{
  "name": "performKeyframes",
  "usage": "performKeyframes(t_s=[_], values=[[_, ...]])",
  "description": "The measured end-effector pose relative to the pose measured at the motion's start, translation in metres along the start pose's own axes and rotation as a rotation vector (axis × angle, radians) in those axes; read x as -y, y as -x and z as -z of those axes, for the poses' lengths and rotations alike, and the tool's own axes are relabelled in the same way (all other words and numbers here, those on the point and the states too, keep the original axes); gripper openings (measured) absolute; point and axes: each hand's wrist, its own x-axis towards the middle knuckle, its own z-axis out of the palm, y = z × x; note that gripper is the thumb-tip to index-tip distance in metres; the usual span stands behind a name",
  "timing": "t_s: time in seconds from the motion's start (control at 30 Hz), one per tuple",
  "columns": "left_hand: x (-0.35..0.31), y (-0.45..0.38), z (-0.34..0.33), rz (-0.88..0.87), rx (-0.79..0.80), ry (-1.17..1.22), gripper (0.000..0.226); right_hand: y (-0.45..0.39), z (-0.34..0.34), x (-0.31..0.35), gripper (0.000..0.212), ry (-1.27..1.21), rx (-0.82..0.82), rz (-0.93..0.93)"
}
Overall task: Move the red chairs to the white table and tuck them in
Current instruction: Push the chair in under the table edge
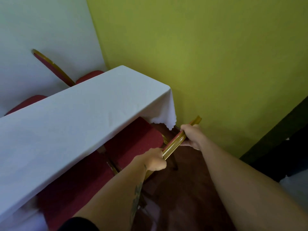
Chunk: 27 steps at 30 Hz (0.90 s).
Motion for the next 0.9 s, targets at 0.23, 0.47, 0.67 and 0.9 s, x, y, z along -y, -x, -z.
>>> performKeyframes(t_s=[0.23, 0.47, 0.67, 0.9], values=[[0.016, -0.017, 0.018, 0.010, -0.033, 0.020, 0.054, -0.016, -0.019, 0.010, 0.009, 0.005, 0.018, -0.008], [0.019, -0.029, 0.019, -0.039, -0.064, 0.030, 0.049, -0.023, -0.019, 0.014, 0.004, 0.031, 0.004, -0.021], [0.021, -0.030, 0.016, -0.053, -0.068, 0.042, 0.046, -0.019, -0.023, 0.016, 0.009, 0.032, -0.050, -0.030], [0.030, -0.023, 0.016, -0.090, -0.070, 0.078, 0.055, 0.006, -0.042, 0.009, 0.023, 0.267, -0.239, 0.009]])
